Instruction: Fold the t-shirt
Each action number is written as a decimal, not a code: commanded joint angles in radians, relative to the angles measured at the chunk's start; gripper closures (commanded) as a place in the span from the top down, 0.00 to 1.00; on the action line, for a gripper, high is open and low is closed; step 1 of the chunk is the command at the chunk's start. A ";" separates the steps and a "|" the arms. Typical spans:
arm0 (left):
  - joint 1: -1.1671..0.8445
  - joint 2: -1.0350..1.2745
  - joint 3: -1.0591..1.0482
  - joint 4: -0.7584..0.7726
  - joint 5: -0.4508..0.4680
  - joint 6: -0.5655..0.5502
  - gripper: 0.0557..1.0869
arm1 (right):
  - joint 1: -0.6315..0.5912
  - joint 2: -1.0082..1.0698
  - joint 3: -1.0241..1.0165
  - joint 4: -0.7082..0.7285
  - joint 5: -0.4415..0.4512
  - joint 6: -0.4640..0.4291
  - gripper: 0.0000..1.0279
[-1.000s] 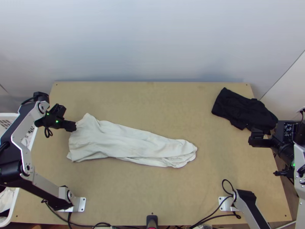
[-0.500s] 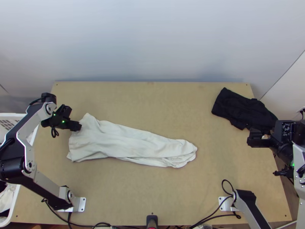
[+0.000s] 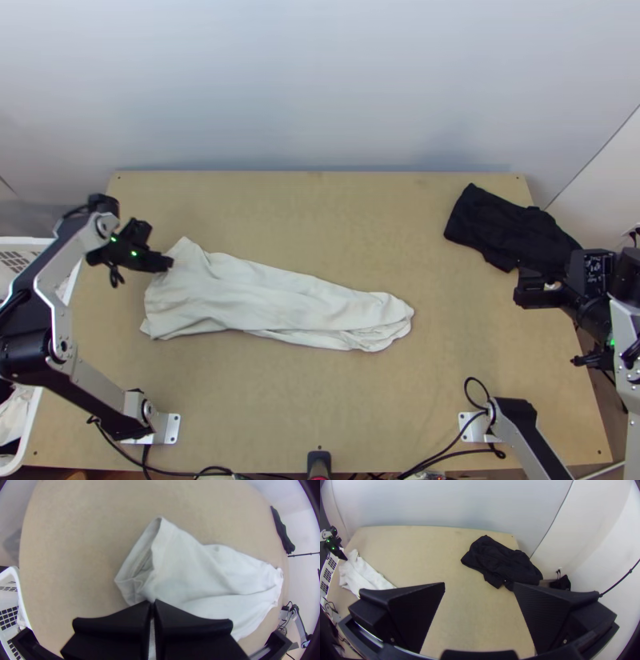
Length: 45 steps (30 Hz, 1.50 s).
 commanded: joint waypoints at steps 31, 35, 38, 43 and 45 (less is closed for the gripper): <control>-1.319 0.221 0.988 -0.145 0.158 -0.383 0.04 | -0.364 -0.268 -0.229 0.056 0.002 -0.146 0.91; -1.351 0.405 1.061 0.052 0.139 -0.439 0.04 | -0.361 -0.298 -0.211 0.005 0.000 -0.121 0.91; -1.402 0.486 1.061 0.090 0.069 -0.430 0.31 | -0.364 -0.305 -0.197 -0.012 0.002 -0.104 0.91; -1.468 0.537 1.038 0.015 -0.005 -0.407 0.96 | -0.358 -0.308 -0.177 -0.032 -0.001 -0.072 0.91; -1.474 0.523 1.022 -0.027 -0.007 -0.403 0.96 | -0.354 -0.306 -0.174 -0.038 -0.006 -0.069 0.91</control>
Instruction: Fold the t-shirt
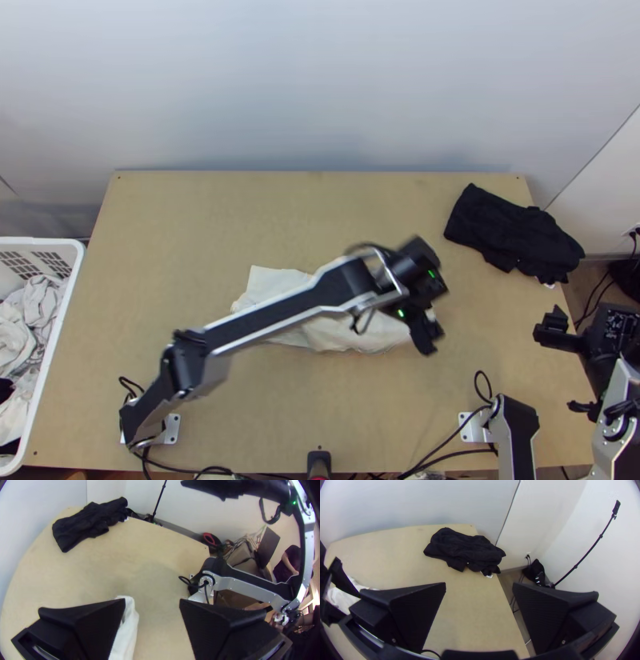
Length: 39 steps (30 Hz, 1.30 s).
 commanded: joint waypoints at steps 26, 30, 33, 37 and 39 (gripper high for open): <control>0.394 -0.504 -0.570 -0.279 -0.272 0.122 0.96 | 0.558 0.414 0.011 0.023 -0.166 0.122 0.95; 0.509 -0.530 -0.639 -0.278 -0.272 0.114 0.96 | 0.653 0.551 0.086 0.047 -0.166 0.141 0.96; 0.589 -0.567 -0.683 -0.276 -0.272 0.102 0.96 | 0.745 0.655 0.149 0.050 -0.170 0.135 0.95; 0.669 -0.626 -0.757 -0.278 -0.273 0.097 0.96 | 0.870 0.812 0.221 0.052 -0.204 0.115 0.93; 0.695 -0.663 -0.798 -0.279 -0.273 0.099 0.96 | 0.933 0.890 0.256 0.052 -0.212 0.102 0.91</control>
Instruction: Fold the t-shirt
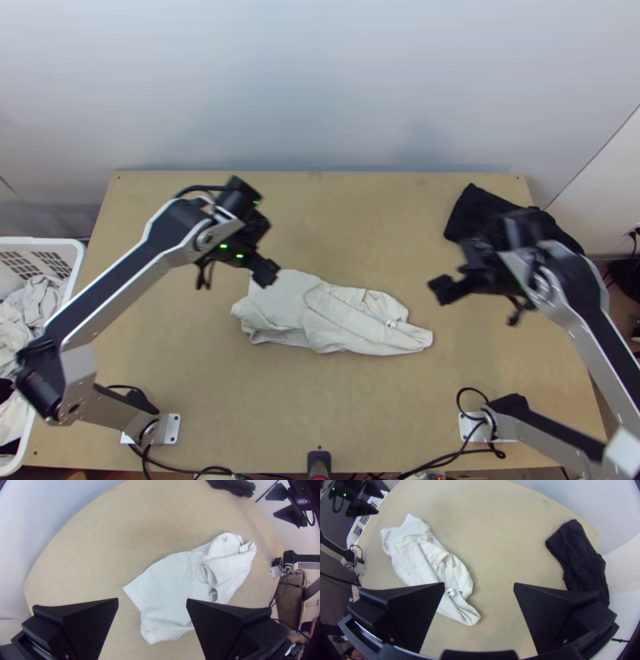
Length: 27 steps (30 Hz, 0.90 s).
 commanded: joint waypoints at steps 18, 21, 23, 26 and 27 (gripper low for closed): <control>0.305 -0.325 -0.398 0.040 0.000 -0.019 0.96 | 0.389 0.778 0.554 0.130 -0.127 -0.059 0.81; 0.322 -0.340 -0.409 0.045 0.000 -0.020 0.96 | 0.412 0.851 0.648 0.130 -0.129 -0.059 0.81; 0.333 -0.355 -0.415 0.045 0.000 -0.020 0.96 | 0.424 0.883 0.681 0.130 -0.135 -0.058 0.79; 0.339 -0.375 -0.432 0.045 0.000 -0.019 0.96 | 0.436 0.922 0.698 0.130 -0.150 -0.059 0.79; 0.340 -0.380 -0.441 0.046 0.000 -0.020 0.96 | 0.441 0.931 0.698 0.130 -0.159 -0.058 0.79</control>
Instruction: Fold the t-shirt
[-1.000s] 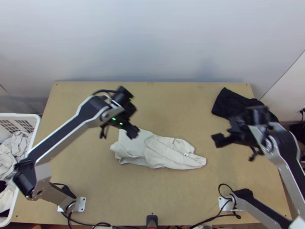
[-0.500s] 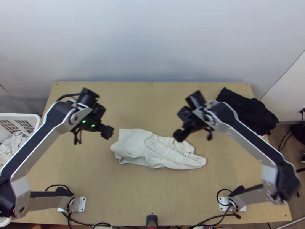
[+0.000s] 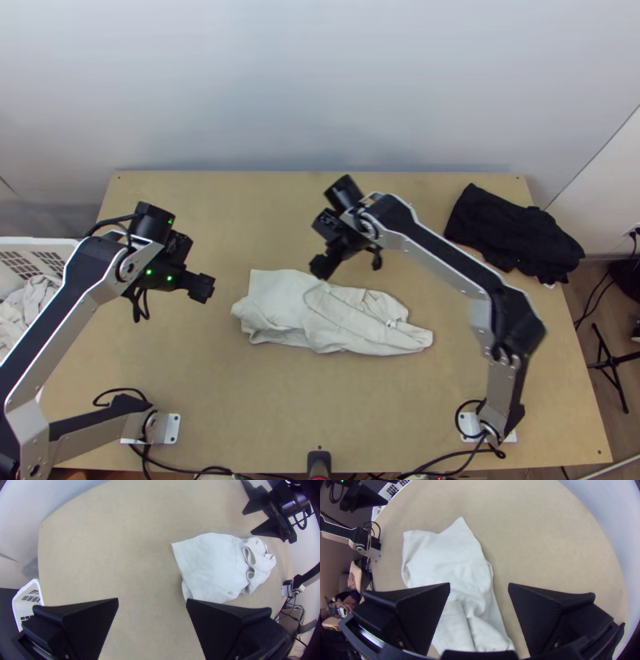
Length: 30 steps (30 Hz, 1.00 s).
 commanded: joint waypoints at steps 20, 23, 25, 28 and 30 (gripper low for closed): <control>0.014 -0.089 -0.139 0.053 0.001 -0.001 0.96 | 0.069 0.265 0.171 0.027 -0.066 0.000 0.68; 0.014 -0.095 -0.149 0.058 0.001 -0.001 0.96 | 0.067 0.281 0.188 0.027 -0.066 -0.003 0.67; 0.014 -0.098 -0.153 0.059 0.001 -0.001 0.96 | 0.067 0.289 0.197 0.027 -0.066 -0.002 0.67; 0.014 -0.101 -0.156 0.059 0.000 -0.001 0.96 | 0.069 0.298 0.197 0.027 -0.066 -0.003 0.67; 0.014 -0.101 -0.158 0.059 0.001 0.001 0.96 | 0.067 0.300 0.197 0.030 -0.066 -0.006 0.58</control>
